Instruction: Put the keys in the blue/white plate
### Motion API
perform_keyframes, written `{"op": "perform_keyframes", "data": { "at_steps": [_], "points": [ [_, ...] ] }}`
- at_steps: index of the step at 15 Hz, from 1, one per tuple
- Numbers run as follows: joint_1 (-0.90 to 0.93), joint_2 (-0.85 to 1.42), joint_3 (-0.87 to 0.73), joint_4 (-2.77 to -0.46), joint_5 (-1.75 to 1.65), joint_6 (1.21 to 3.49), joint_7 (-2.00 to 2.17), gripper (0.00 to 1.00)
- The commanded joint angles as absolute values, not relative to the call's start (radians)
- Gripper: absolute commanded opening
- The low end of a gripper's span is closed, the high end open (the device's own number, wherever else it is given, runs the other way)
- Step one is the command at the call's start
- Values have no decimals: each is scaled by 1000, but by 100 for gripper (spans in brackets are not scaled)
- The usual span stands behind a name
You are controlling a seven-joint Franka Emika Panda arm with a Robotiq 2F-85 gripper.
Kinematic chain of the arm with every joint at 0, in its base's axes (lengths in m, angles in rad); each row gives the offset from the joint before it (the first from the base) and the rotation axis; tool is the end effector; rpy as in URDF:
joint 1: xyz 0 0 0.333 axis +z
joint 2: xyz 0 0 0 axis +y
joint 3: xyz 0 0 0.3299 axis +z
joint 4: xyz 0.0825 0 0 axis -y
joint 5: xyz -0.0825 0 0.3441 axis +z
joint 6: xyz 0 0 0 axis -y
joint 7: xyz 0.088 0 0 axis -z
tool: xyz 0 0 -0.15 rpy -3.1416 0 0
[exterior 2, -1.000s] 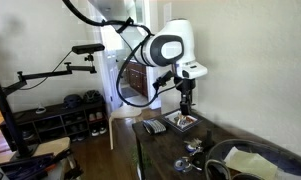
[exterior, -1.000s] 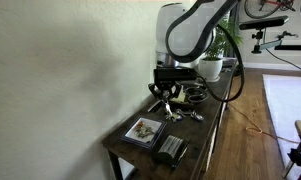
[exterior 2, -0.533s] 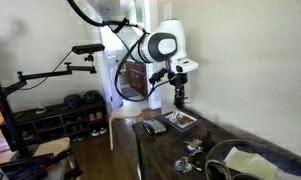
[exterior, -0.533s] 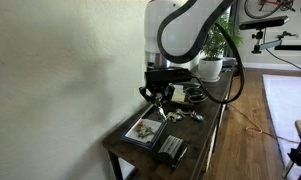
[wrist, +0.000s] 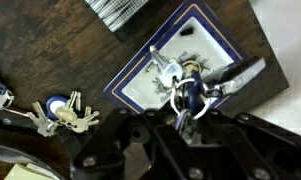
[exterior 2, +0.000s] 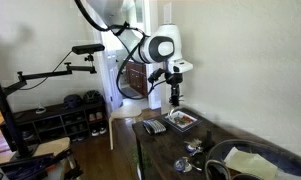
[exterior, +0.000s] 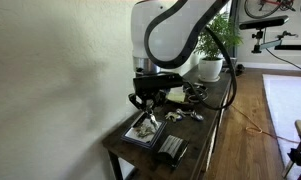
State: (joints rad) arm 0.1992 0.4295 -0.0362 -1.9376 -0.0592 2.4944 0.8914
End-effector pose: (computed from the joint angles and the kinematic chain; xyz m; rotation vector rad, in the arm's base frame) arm 0.6102 0.1003 0.2729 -2.9385 1.0381 -0.2136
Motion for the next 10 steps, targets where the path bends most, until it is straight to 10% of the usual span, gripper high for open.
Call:
{"op": "perform_keyframes", "data": {
  "at_steps": [1,10],
  "points": [
    [211,448,-25,-1894,-57,2443,871,6],
    [211,489,-27,-1877,-48,2445,850,6]
  ]
}}
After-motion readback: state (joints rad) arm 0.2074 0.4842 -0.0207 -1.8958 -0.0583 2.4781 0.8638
